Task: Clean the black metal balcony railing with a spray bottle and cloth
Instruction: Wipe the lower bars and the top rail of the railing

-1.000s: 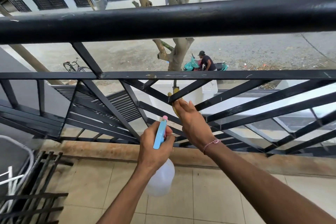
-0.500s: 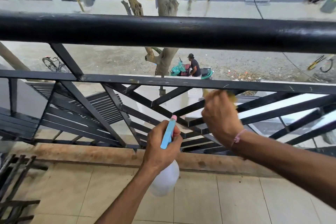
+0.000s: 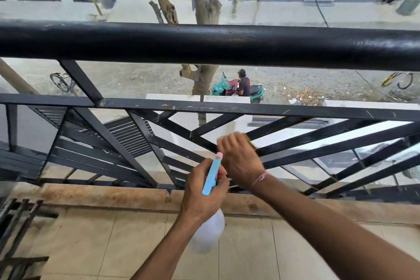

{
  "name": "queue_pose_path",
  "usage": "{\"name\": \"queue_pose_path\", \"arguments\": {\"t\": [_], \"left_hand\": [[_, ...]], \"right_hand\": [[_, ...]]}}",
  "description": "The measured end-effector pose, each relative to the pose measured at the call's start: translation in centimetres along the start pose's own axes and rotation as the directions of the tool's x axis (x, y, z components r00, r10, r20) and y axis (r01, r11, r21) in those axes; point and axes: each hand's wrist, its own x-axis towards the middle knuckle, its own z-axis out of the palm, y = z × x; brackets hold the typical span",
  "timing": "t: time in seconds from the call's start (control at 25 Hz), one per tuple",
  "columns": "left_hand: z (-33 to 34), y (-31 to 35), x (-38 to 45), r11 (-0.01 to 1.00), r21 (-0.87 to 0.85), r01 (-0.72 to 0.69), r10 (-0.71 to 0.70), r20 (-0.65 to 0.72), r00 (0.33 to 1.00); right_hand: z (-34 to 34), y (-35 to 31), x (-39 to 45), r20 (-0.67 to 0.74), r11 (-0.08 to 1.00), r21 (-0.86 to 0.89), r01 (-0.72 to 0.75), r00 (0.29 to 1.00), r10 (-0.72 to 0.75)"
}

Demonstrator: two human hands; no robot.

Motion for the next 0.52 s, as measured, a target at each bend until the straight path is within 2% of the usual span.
{"name": "queue_pose_path", "arguments": {"t": [0.12,0.2,0.36,0.52], "left_hand": [[-0.2,0.4,0.2,1.0,0.03,-0.01,0.011,-0.023,1.0],[-0.2,0.8,0.3,0.999,0.046,0.003,-0.001,-0.033,0.999],[-0.2,1.1,0.1,0.999,0.019,-0.034,0.034,0.006,0.999],[-0.8,1.2,0.2,0.999,0.009,-0.034,0.034,0.008,0.999]], "right_hand": [[1.0,-2.2,0.4,0.018,0.999,-0.018,-0.035,0.999,0.036],[1.2,-1.5,0.3,-0.016,0.999,-0.032,-0.026,1.0,0.026],[0.6,0.4,0.3,0.036,0.998,-0.058,0.032,0.999,-0.03],[-2.0,4.7,-1.8,0.042,0.995,0.014,-0.101,0.994,0.1]]}}
